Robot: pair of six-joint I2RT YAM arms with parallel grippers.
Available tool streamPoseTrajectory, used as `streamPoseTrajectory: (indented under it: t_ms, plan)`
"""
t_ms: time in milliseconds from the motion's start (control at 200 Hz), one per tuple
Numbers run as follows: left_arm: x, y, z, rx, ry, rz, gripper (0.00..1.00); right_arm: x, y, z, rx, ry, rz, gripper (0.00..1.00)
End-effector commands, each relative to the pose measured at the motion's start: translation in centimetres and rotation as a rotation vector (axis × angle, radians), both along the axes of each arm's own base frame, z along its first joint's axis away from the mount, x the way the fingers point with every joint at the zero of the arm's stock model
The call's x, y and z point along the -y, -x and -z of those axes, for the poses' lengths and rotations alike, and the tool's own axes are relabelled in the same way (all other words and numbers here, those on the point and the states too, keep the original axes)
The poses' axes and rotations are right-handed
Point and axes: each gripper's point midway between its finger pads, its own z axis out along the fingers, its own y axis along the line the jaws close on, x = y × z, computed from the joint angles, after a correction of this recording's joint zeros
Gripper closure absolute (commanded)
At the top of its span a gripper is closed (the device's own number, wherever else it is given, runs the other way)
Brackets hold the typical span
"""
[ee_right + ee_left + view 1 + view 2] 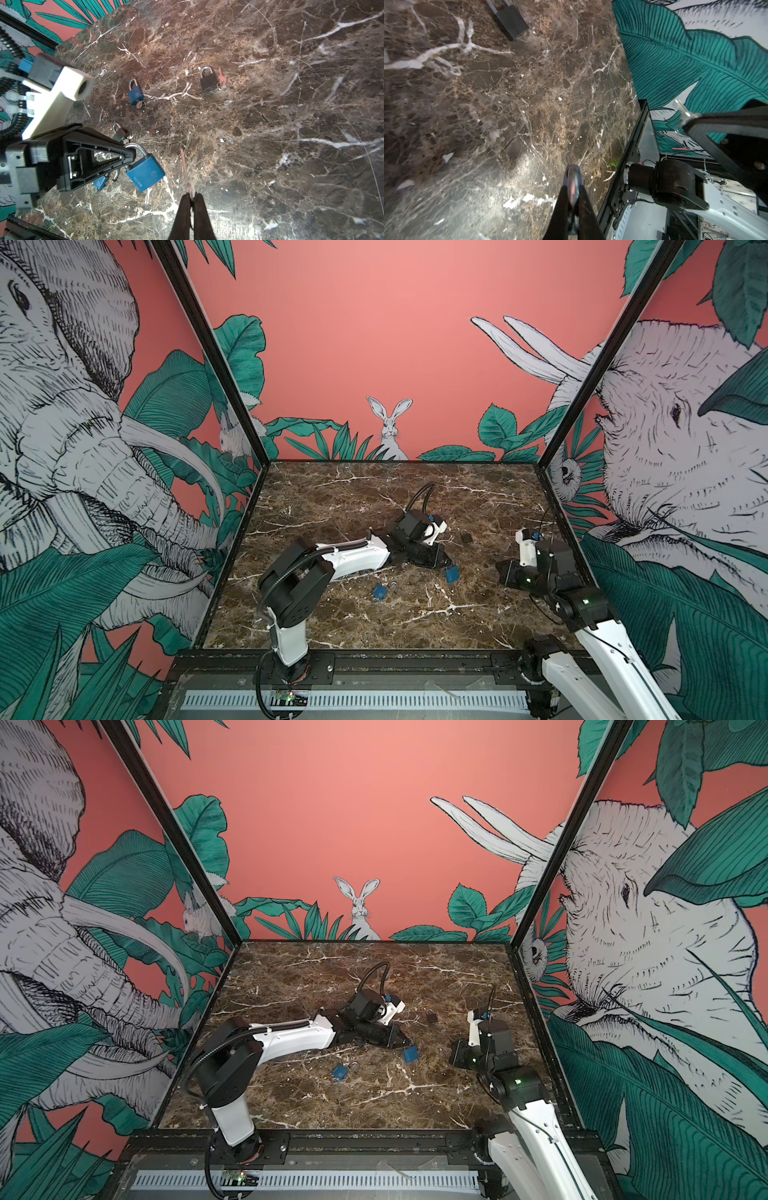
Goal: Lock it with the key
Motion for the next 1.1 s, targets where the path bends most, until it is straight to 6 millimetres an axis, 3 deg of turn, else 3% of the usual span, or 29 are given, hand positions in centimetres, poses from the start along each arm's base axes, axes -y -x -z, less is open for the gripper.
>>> streamPoseTrajectory:
  t_ms: [0, 385, 510, 925, 1095]
  plan:
    - [1.8, -0.7, -1.5, 0.014, 0.034, 0.017, 1.00, 0.4, 0.1, 1.1, -0.019, -0.006, 0.028, 1.00]
    - [5.7, -3.3, 1.7, -0.081, 0.013, -0.009, 1.00, 0.4, -1.6, 3.1, -0.019, -0.051, 0.051, 1.00]
    - [6.6, -3.1, 2.6, -0.128, 0.017, 0.010, 1.00, 0.5, -1.9, 3.4, -0.020, -0.053, 0.058, 1.00]
    - [6.9, -3.1, 5.0, -0.170, -0.042, 0.001, 1.00, 0.9, -2.4, 4.3, -0.025, -0.027, 0.061, 1.00]
    - [6.7, -3.1, 5.3, -0.172, -0.058, -0.009, 0.81, 0.7, -2.6, 5.0, -0.039, -0.025, 0.050, 1.00]
